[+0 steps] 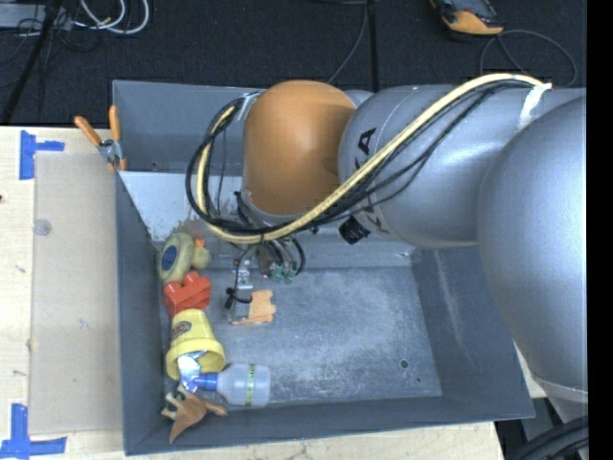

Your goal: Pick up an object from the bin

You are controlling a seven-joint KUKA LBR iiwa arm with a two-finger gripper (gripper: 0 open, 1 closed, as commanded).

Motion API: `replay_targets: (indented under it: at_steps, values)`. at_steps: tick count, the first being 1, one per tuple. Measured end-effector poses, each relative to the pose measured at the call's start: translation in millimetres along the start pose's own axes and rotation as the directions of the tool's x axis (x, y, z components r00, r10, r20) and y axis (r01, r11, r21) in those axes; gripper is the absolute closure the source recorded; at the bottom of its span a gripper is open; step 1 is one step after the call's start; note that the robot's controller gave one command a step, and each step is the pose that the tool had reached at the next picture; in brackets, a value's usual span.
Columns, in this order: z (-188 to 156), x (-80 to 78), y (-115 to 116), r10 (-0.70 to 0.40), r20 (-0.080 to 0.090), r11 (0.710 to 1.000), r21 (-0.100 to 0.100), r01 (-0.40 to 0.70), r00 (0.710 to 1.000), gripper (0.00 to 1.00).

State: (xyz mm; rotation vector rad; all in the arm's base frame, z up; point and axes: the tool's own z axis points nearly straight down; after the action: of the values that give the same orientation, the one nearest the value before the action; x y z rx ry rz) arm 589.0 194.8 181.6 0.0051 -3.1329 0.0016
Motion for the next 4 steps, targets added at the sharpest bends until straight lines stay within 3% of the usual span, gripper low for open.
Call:
replay_targets:
  at_steps: [1, 2, 3, 4]
  values:
    - [-5, -1.7, -1, 0.003, 0.007, 1.0, -0.001, -0.003, 1.0, 0.0]
    - [49, 26.6, -12, -0.006, 0.006, 1.0, -0.002, 0.006, 1.0, 0.0]
    - [82, 44.2, -19, -0.009, -0.006, 1.0, 0.001, 0.009, 1.0, 0.0]
    - [79, 42.3, -18, -0.008, -0.001, 1.0, 0.0, 0.008, 1.0, 0.0]
